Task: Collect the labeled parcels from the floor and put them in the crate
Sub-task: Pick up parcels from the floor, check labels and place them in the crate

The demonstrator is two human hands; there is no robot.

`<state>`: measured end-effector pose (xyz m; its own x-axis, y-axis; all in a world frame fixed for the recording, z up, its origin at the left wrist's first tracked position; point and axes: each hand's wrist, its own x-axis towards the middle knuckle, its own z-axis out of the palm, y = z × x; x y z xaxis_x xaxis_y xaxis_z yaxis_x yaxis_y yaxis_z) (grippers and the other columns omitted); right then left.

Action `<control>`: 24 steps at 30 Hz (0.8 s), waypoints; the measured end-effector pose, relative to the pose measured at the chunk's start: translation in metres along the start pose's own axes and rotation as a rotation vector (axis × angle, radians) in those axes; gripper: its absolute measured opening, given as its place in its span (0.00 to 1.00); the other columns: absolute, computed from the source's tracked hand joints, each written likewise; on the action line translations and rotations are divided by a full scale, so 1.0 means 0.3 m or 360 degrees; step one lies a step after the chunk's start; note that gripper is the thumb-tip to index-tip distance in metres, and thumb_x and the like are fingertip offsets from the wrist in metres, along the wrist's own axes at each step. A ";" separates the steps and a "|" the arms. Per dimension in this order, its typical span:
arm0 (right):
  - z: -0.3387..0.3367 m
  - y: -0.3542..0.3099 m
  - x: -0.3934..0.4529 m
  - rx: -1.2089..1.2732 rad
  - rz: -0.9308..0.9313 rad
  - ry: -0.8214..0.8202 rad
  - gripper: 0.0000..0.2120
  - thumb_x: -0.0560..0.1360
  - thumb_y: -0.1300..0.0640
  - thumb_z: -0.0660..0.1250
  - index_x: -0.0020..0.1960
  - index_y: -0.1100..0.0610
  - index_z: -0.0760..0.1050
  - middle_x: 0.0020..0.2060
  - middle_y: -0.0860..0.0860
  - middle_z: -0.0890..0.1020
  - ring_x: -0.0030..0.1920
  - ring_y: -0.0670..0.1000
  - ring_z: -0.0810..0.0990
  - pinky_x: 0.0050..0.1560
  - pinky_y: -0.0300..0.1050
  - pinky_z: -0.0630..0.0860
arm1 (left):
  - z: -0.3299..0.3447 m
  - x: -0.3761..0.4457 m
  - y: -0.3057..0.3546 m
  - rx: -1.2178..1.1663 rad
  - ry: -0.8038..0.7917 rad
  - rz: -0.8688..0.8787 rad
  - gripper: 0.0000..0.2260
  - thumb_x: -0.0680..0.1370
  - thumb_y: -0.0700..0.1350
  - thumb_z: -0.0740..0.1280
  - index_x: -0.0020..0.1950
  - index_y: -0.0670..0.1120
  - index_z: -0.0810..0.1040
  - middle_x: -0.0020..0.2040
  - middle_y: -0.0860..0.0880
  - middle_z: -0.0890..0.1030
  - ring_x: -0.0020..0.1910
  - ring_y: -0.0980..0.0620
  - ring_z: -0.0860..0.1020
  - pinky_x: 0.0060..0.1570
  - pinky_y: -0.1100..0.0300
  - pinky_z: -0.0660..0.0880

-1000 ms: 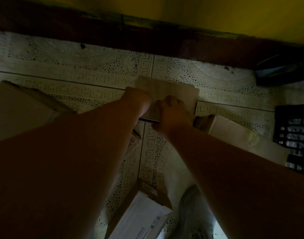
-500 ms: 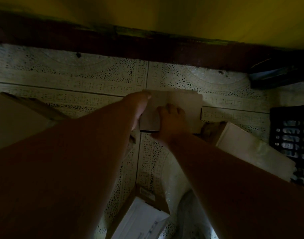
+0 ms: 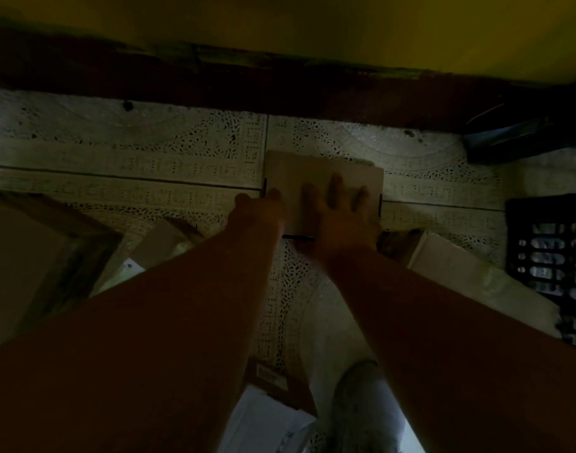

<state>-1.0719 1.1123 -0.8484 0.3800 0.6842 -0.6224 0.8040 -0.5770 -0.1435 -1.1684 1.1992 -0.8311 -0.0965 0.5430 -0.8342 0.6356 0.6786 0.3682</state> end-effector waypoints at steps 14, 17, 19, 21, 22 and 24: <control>-0.450 -0.244 -0.457 0.1316 -0.0026 0.0804 0.07 0.74 0.51 0.65 0.50 0.50 0.70 0.40 0.45 0.75 0.39 0.45 0.75 0.38 0.44 0.73 | -0.366 -0.579 0.278 -0.0715 -0.0032 0.0308 0.18 0.83 0.58 0.56 0.59 0.47 0.78 0.50 0.50 0.86 0.58 0.44 0.79 0.50 0.51 0.74; -0.629 -0.340 -0.645 0.1629 -0.0002 0.0766 0.11 0.76 0.55 0.68 0.53 0.46 0.68 0.41 0.39 0.74 0.39 0.37 0.74 0.36 0.32 0.67 | -0.525 -0.762 0.265 -0.0601 0.0150 0.0467 0.25 0.82 0.57 0.59 0.78 0.51 0.61 0.69 0.46 0.73 0.66 0.44 0.74 0.59 0.51 0.73; -0.774 -0.393 -0.787 0.1701 -0.0062 0.0687 0.11 0.77 0.55 0.67 0.55 0.44 0.69 0.42 0.36 0.76 0.40 0.36 0.77 0.37 0.30 0.71 | -0.647 -0.914 0.246 -0.0581 -0.0001 0.0441 0.24 0.82 0.58 0.60 0.77 0.53 0.63 0.61 0.50 0.79 0.56 0.48 0.80 0.52 0.53 0.77; -0.930 -0.449 -0.939 0.1762 -0.0162 0.0603 0.09 0.78 0.55 0.66 0.55 0.43 0.72 0.41 0.35 0.78 0.39 0.34 0.80 0.36 0.28 0.74 | -0.787 -1.075 0.240 -0.0502 -0.0197 0.0499 0.20 0.81 0.59 0.61 0.70 0.52 0.72 0.57 0.49 0.83 0.53 0.47 0.83 0.54 0.46 0.79; -1.010 -0.474 -1.029 0.1829 -0.0196 0.0542 0.08 0.79 0.55 0.66 0.55 0.43 0.74 0.41 0.35 0.80 0.40 0.34 0.81 0.36 0.28 0.77 | -0.866 -1.166 0.247 -0.0509 -0.0210 0.0517 0.18 0.80 0.59 0.62 0.66 0.52 0.75 0.56 0.49 0.84 0.53 0.46 0.83 0.55 0.43 0.79; -1.169 -0.519 -1.229 0.1945 -0.0219 0.0416 0.09 0.79 0.54 0.65 0.59 0.45 0.76 0.45 0.39 0.84 0.43 0.37 0.83 0.42 0.38 0.83 | -1.015 -1.355 0.273 -0.0595 -0.0205 0.0524 0.13 0.80 0.57 0.65 0.61 0.54 0.78 0.52 0.50 0.86 0.51 0.46 0.84 0.53 0.43 0.79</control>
<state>-1.1766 1.1062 -0.3267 0.5180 0.7587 -0.3950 -0.0512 -0.4335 -0.8997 -1.3104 1.1846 -0.3368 0.1728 0.7083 -0.6844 0.2966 0.6252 0.7219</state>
